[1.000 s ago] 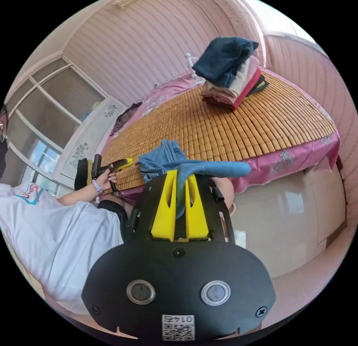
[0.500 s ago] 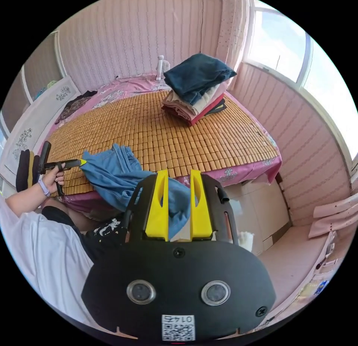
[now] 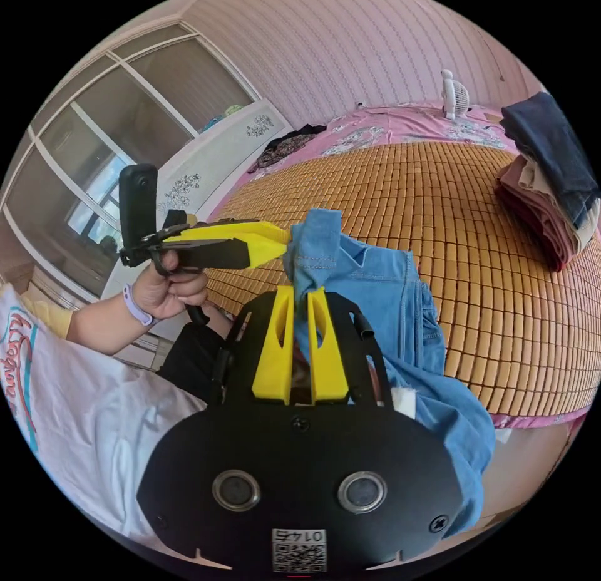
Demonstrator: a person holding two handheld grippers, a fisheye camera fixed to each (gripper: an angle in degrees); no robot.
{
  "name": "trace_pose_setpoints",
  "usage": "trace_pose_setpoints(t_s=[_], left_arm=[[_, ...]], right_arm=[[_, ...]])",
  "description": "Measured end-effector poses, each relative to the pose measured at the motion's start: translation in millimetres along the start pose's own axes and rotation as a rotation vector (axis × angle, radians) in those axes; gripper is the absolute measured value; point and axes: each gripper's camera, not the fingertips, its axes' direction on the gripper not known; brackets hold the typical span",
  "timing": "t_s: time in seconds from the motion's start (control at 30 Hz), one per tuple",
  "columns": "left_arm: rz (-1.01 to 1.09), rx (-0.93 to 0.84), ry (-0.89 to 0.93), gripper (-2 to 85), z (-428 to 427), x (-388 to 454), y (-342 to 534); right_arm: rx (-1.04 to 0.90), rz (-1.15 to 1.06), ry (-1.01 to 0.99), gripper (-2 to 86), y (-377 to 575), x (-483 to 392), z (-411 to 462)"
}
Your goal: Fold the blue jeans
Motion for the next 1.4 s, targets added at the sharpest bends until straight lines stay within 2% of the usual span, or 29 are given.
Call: trace_pose_setpoints(t_s=[0.07,0.17,0.33,0.47,0.5,0.63,0.73,0.83,0.9,0.97,1.03,1.1,1.2,1.27,1.33,1.4], left_arm=[[-0.02,0.01,-0.062,5.0,-8.9,-6.4,1.4],[-0.017,-0.077,-0.252,4.5,6.1,-16.5,-2.4],[-0.041,-0.3,-0.181,8.5,89.4,-28.6,-35.2],[-0.017,-0.597,-0.264,10.6,174.3,-22.7,-50.8],[0.031,-0.617,-0.32,10.1,182.1,-17.6,-50.0],[0.161,-0.649,-0.391,7.3,176.2,-6.1,-48.3],[0.165,-0.645,-0.475,4.6,141.0,-23.2,-35.8],[0.038,-0.682,-0.629,3.9,78.8,-72.6,-3.5],[-0.173,-0.676,-0.717,3.7,8.6,-122.5,35.7],[-0.362,-0.66,-0.771,3.7,-48.9,-156.6,68.0],[-0.56,-0.552,-0.779,3.8,-112.3,-180.7,97.5],[-0.744,-0.335,-0.761,4.3,-189.3,-193.0,128.1],[-0.845,-0.153,-0.758,5.1,-253.5,-193.7,157.1],[-0.855,-0.145,-0.78,5.6,-274.3,-193.6,170.4],[-0.86,-0.146,-0.788,6.0,-288.5,-194.4,182.1],[-0.872,-0.125,-0.767,5.9,-304.5,-196.1,192.5]], right_arm=[[0.056,0.009,0.074,2.2,19.3,13.0,-38.3],[0.154,0.073,0.104,1.5,63.1,36.5,-107.4],[0.442,0.229,0.263,1.1,139.0,34.2,-231.8],[0.645,0.256,0.454,1.1,171.3,-4.3,-310.7],[0.659,0.249,0.483,1.1,172.3,-10.1,-318.3],[0.68,0.181,0.655,1.1,158.6,-36.2,-347.6],[0.747,0.121,0.68,1.1,143.2,-42.0,-356.8],[0.851,0.07,0.624,1.1,129.4,-40.0,-364.2],[0.888,0.063,0.583,1.2,119.8,-33.4,-366.1],[0.879,0.068,0.506,1.3,103.2,-17.5,-359.0],[0.839,0.061,0.435,1.6,87.6,-0.8,-340.9],[0.763,0.11,0.376,2.1,72.2,23.5,-313.8],[0.575,0.289,0.364,4.4,59.1,79.5,-253.0],[0.365,0.556,0.392,5.9,65.5,137.1,-197.8],[0.202,0.69,0.38,6.5,68.6,165.0,-159.9],[0.125,0.661,0.388,7.5,59.1,167.8,-130.3]])
